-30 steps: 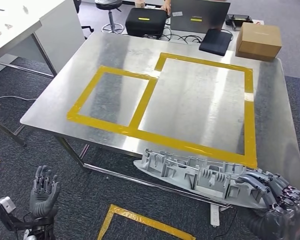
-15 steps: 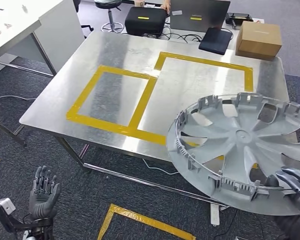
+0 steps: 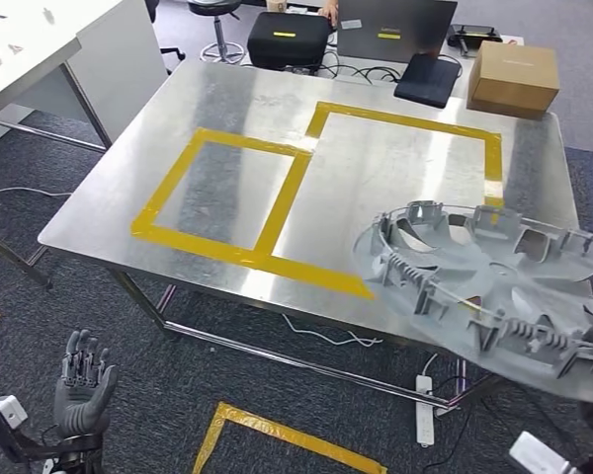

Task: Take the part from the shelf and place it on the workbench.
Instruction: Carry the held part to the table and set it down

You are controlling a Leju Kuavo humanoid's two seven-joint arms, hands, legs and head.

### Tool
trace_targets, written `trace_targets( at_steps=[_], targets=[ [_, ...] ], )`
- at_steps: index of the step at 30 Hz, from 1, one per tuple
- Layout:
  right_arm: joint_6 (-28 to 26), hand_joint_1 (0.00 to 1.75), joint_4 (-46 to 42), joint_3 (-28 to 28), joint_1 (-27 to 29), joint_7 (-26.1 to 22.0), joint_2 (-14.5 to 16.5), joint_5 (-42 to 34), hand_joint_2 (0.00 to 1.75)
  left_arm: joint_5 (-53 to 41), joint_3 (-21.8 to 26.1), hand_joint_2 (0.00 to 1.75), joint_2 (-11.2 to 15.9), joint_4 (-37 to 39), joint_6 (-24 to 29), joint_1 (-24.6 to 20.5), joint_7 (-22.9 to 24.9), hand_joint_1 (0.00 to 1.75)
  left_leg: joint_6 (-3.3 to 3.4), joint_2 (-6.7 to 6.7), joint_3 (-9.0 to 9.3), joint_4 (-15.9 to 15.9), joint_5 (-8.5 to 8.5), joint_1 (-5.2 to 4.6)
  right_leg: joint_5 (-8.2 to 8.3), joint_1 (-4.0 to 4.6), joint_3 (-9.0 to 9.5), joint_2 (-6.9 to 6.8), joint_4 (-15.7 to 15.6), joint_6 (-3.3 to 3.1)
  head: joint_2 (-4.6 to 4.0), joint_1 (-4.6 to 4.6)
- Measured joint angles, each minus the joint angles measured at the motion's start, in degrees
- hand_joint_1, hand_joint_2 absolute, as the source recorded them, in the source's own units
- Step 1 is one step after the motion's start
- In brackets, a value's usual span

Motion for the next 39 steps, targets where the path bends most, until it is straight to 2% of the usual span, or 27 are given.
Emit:
trace_targets(
  at_steps=[4,9,13,19,24,27,39],
  targets=[
    [8.76,1.75,2.52,-2.76,2.1,6.44,-0.79,-11.83,1.75,-2.0,2.12,1.75,-0.97,-0.5,-2.09,0.04,0.39,0.0,0.02,-0.01,-0.01,0.0,-0.02,-0.01,-0.03,-0.02,-0.01,-0.03,-0.01,0.04,0.0,0.02],
    [19.44,1.75,5.97,-8.69,4.44,9.3,-0.83,-26.18,1.75,-4.51,4.4,1.75,-1.85,-0.52,-3.98,-0.43,0.07,0.0,0.04,0.01,0.03,0.0,-0.12,0.0,-0.04,-0.04,-0.02,0.04,-0.01,0.04,0.0,0.0],
    [25.27,1.75,9.08,-13.61,5.06,11.53,-0.81,-31.95,1.75,-5.43,5.33,1.75,-2.01,-0.4,-4.35,-0.87,-0.51,0.0,0.05,0.01,0.04,0.0,-0.13,0.0,-0.06,-0.03,-0.02,0.04,-0.01,0.03,0.0,0.0],
    [29.75,1.75,12.39,-18.0,4.84,12.6,-0.79,-32.95,1.75,-6.02,6.26,1.75,-2.05,0.33,-4.98,-1.5,-1.41,0.0,0.06,0.01,0.04,0.0,-0.13,-0.01,-0.06,-0.03,0.01,0.03,-0.01,0.03,0.0,0.01],
    [35.03,1.75,13.83,-18.86,4.44,14.72,-1.16,-34.46,1.75,-6.48,6.76,1.75,-2.04,1.14,-5.39,-1.92,-1.98,0.0,0.06,0.02,0.09,0.0,-0.13,-0.01,-0.05,-0.03,0.05,0.06,-0.01,0.04,0.0,0.01],
    [37.75,1.75,15.04,-18.85,3.45,16.4,-2.64,-34.79,1.75,-7.17,6.94,1.75,-1.97,2.13,-5.68,-2.43,-2.64,0.0,0.09,0.05,0.16,0.01,-0.18,-0.02,-0.05,-0.04,0.11,0.13,-0.01,0.04,0.0,0.01],
    [38.23,1.75,16.56,-15.26,0.76,17.53,-8.49,-26.0,1.75,-7.78,7.69,1.75,-1.96,3.8,-6.6,-3.0,-3.26,0.0,0.14,0.05,0.23,0.04,-0.15,-0.03,-0.02,-0.04,0.24,0.12,-0.02,0.09,0.0,0.01]
  ],
)
